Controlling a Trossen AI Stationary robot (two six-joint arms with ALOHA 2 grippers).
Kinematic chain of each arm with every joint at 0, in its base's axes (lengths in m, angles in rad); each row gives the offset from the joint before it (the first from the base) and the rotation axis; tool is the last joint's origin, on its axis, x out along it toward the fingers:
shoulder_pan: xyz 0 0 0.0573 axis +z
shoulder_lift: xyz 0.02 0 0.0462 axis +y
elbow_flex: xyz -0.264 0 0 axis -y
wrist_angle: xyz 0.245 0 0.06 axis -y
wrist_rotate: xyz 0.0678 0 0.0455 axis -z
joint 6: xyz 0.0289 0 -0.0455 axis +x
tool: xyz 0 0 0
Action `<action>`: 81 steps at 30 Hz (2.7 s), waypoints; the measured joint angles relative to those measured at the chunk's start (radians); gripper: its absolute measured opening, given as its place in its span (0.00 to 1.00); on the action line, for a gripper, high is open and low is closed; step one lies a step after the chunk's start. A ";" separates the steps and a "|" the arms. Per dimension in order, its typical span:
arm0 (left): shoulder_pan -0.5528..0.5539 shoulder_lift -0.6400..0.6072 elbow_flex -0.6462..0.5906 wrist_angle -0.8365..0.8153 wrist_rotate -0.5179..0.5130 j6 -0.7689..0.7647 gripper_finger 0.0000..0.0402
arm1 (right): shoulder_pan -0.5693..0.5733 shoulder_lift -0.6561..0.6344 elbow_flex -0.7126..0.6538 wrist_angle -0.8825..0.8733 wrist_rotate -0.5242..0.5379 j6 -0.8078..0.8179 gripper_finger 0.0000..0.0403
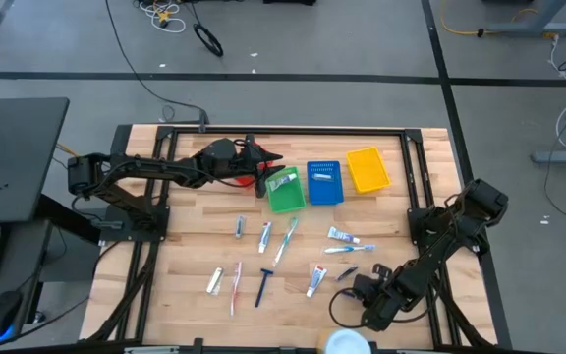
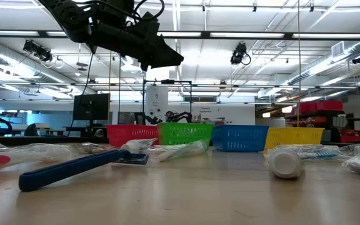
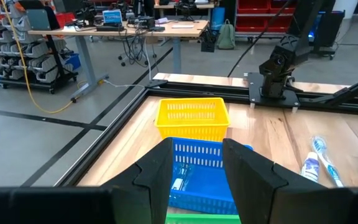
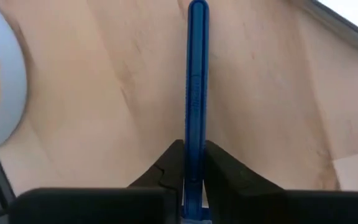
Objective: Pick & Place Travel size toiletries
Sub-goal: Put the blue razor into the yellow bin
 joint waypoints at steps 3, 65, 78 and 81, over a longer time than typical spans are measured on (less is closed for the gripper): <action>-0.001 0.000 0.000 0.001 0.003 -0.003 0.37 | -0.007 -0.030 -0.006 -0.059 0.012 0.000 0.11; -0.531 0.000 0.000 0.063 0.122 0.022 0.37 | -1.216 -0.514 -0.180 -0.108 0.474 -0.933 0.11; -0.521 0.000 0.000 0.026 -0.053 0.019 0.37 | -1.283 -0.509 -0.376 0.122 0.406 -0.955 0.12; -0.521 0.000 0.000 0.035 -0.053 0.021 0.37 | -1.283 -0.509 -0.384 0.128 0.395 -0.969 0.16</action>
